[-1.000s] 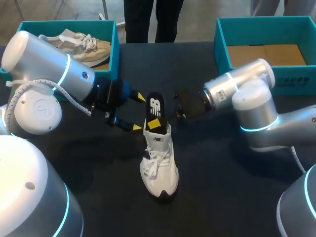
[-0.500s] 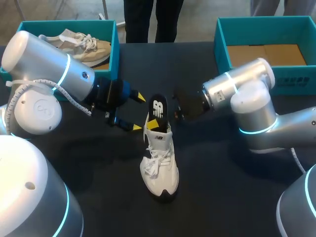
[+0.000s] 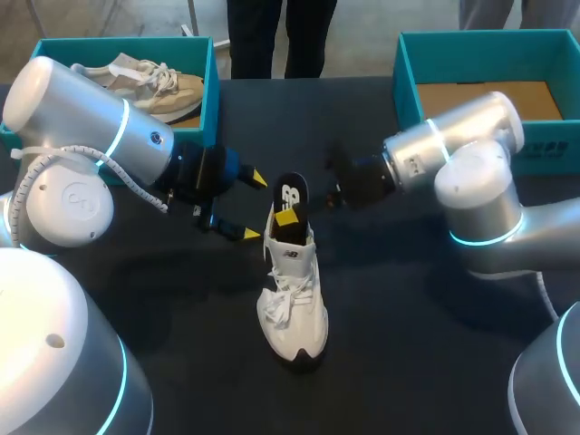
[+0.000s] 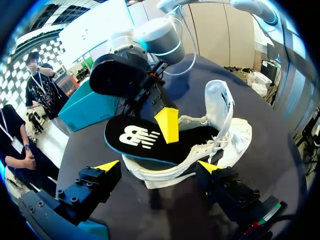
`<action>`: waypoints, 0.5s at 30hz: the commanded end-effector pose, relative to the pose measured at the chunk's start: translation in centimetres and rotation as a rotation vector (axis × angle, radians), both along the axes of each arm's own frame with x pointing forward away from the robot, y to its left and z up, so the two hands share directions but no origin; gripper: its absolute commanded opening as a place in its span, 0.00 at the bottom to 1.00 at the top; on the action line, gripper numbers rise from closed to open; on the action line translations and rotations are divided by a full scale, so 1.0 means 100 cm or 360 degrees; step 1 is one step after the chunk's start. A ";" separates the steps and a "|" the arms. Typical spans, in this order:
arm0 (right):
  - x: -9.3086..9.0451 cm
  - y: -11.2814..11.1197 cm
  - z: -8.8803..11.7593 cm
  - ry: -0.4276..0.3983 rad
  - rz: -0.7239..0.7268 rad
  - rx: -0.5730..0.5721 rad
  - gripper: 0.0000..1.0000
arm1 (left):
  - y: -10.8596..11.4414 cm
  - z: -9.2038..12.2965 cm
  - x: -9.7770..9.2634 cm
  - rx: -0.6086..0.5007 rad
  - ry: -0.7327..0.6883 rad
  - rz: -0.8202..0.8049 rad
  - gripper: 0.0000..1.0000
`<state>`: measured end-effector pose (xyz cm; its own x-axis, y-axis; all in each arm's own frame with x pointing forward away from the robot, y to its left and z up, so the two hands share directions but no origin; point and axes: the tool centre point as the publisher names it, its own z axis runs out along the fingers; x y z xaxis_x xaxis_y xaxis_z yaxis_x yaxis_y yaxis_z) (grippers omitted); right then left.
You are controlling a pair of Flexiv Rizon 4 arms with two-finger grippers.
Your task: Take the shoe out of the shoebox, open the shoe tongue, remove and reinsert the insole, then place the shoe into the shoebox
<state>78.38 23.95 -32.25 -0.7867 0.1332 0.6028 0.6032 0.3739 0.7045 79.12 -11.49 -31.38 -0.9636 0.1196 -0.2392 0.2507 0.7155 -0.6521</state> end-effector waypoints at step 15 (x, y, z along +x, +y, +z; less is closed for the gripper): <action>0.013 -0.001 -0.011 0.0077 0.0072 -0.0006 0.00 | 0.000 0.000 -0.001 0.0008 0.0000 0.0001 1.00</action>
